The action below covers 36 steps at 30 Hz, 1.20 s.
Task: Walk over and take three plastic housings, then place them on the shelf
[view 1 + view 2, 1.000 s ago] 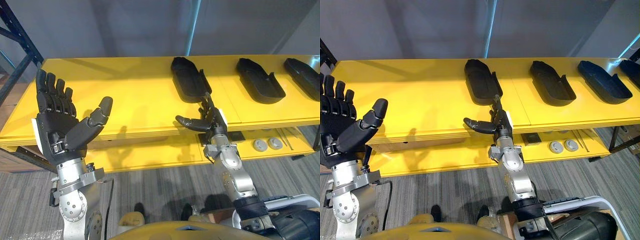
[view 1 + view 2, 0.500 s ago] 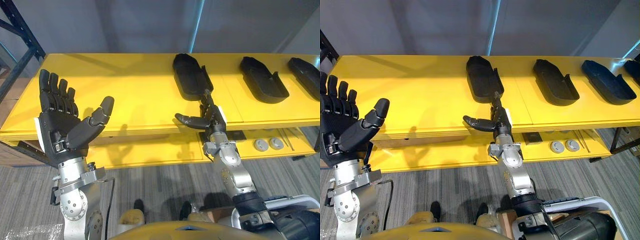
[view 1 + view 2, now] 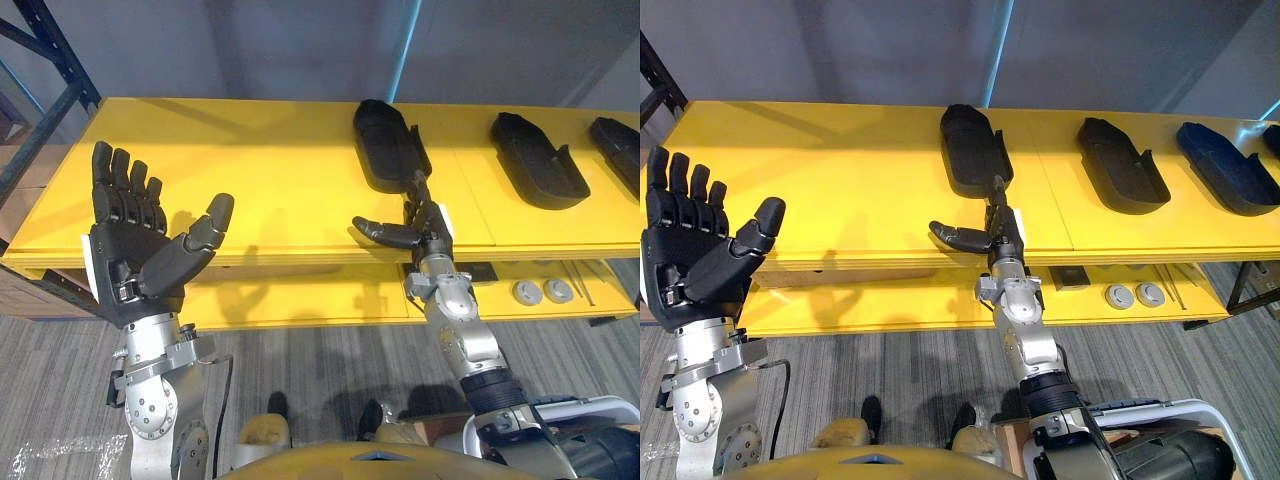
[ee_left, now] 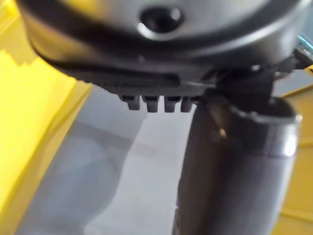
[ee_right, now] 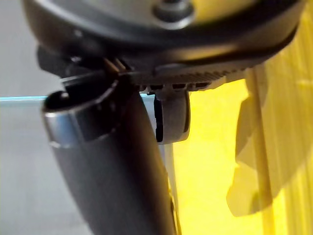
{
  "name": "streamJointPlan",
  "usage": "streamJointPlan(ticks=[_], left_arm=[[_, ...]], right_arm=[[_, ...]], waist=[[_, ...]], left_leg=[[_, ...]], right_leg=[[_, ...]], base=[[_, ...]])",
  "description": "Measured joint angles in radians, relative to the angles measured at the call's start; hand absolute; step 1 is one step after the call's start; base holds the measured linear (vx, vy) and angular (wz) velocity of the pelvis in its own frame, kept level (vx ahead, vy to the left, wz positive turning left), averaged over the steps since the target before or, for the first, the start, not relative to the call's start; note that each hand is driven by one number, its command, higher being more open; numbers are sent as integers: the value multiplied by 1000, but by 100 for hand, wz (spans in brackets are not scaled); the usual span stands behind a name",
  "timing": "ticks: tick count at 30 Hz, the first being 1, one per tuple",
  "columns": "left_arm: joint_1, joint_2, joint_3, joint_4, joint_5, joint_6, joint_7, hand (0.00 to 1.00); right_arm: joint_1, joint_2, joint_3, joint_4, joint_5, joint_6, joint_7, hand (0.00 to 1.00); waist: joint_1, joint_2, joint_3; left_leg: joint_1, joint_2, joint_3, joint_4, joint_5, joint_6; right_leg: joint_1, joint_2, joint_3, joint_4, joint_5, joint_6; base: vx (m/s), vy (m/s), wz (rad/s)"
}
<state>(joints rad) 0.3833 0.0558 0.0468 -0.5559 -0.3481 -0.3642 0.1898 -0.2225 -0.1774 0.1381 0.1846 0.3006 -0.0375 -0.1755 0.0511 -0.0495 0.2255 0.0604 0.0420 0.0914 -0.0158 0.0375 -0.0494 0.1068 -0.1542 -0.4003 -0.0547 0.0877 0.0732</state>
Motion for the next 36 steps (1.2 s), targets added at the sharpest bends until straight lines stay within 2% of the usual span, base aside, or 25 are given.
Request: streamJointPlan(ticks=[6,10,13,18,20,24,28,31,33,36], left_arm=[[1,0,-2,0,0,0,-8,100],[13,-1,-2,0,0,-2,-9,100],[15,-1,-3,0,0,-3,-11,100],[10,1,-35,0,-4,-8,-28,100],[5,1,-78,1,-3,-9,-43,100],[5,3,-171,8,-42,-9,-82,100],[-23,3,-255,68,-52,-7,-92,100],[-88,34,-319,141,-29,-1,-25,100],[-140,38,-353,179,6,15,61,100],[-180,39,-349,187,36,32,138,100]], right_arm=[[18,17,-12,-24,-1,-23,-1,100],[174,28,0,-229,-1,-21,17,100],[325,37,13,-386,0,-20,65,100],[419,37,-29,-499,0,-49,106,100],[454,39,-69,-513,0,-78,97,100],[566,69,-135,-517,0,-88,51,100],[695,99,-206,-525,0,-92,26,100],[765,104,-265,-525,-1,-117,-3,100],[800,105,-308,-525,25,-147,-4,100],[805,105,-321,-525,44,-158,6,100]], waist=[[-2,0,11],[2,3,13],[-4,2,12],[-48,-5,8],[-59,-5,6],[-93,-5,-32],[-147,11,-55],[-209,25,-65],[-251,36,-79],[-260,38,-80]], left_leg=[[0,1,3,-11,8,2],[0,2,24,-22,7,-1],[9,4,55,-18,-7,2],[22,6,125,18,-54,6],[36,7,163,33,-75,7],[53,15,246,60,-119,5],[73,39,367,125,-185,-1],[87,62,448,170,-230,-10],[97,73,500,174,-241,-18],[88,78,490,212,-251,-12]], right_leg=[[-5,1,-3,-1,0,0],[-21,3,23,-3,7,1],[-28,4,52,-6,10,4],[-36,3,123,-6,12,8],[-36,3,160,-6,14,10],[-55,17,240,-6,17,17],[-81,37,361,-2,26,29],[-94,57,438,-2,30,35],[-114,73,479,-2,32,34],[-129,96,518,-8,45,20]], base=[[-1,0,3],[46,9,-13],[71,14,-31],[53,33,-39],[39,48,-49],[35,30,-64],[10,26,-88],[-45,2,-86],[-63,-27,-74],[-39,-76,-51]])
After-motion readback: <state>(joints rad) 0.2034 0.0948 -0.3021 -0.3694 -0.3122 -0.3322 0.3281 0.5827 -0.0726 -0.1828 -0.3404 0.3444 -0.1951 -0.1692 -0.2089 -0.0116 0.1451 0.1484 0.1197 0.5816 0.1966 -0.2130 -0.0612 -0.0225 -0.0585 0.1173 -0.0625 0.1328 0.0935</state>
